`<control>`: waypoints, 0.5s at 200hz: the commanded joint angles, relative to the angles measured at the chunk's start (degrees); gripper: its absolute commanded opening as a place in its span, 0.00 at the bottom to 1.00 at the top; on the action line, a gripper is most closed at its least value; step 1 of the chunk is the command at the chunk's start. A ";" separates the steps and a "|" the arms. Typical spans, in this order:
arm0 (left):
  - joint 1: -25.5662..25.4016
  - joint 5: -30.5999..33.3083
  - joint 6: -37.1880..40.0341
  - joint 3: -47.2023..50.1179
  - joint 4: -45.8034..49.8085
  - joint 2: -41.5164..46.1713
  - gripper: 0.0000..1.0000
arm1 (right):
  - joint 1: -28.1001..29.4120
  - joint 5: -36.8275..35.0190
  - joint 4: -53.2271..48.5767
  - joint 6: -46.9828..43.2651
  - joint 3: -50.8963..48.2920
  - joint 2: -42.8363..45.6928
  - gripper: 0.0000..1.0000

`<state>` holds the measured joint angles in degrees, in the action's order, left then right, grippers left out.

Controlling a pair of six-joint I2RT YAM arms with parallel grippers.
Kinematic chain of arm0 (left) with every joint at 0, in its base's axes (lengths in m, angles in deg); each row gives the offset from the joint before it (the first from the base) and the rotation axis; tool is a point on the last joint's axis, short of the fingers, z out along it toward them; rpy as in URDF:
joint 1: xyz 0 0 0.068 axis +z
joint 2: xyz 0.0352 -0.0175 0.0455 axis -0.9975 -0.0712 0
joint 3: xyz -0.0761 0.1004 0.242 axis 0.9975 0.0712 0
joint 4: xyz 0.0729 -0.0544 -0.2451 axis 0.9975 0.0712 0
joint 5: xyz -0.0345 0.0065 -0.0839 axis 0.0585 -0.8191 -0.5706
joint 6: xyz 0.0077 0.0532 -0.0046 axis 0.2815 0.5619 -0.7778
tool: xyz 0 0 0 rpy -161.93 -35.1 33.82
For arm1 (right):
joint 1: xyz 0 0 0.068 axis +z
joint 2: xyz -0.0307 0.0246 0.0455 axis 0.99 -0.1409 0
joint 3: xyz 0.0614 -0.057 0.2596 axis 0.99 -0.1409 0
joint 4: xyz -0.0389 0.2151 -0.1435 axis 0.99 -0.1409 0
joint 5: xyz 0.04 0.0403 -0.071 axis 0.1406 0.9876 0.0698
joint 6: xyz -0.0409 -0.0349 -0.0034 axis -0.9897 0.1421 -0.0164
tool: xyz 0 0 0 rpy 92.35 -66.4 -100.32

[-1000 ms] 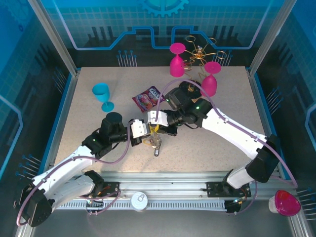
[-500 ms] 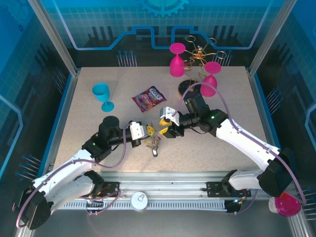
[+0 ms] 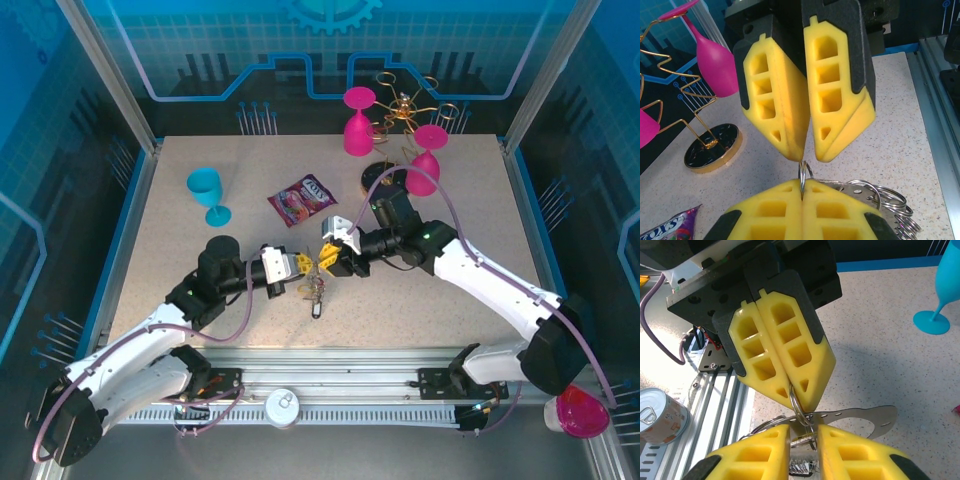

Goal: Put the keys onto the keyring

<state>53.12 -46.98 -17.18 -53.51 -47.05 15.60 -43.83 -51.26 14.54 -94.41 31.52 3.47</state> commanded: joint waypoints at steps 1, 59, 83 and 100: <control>-0.08 -2.31 -1.31 0.77 -4.24 1.42 0.00 | -0.49 1.69 -0.12 0.16 0.28 -0.75 0.21; -0.07 -3.46 -2.71 1.75 -6.96 1.68 0.00 | -1.76 3.24 1.18 0.73 -1.64 -1.36 0.12; 0.01 -3.63 -2.94 1.68 -7.35 1.45 0.00 | -2.03 4.54 1.45 1.20 -2.17 -1.39 0.14; 0.00 -3.81 -3.08 1.57 -7.56 1.42 0.00 | -2.08 5.19 1.66 1.39 -2.35 -1.47 0.15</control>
<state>53.12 -48.53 -19.15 -52.00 -50.53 16.08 -45.21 -48.96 15.37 -93.86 29.64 2.59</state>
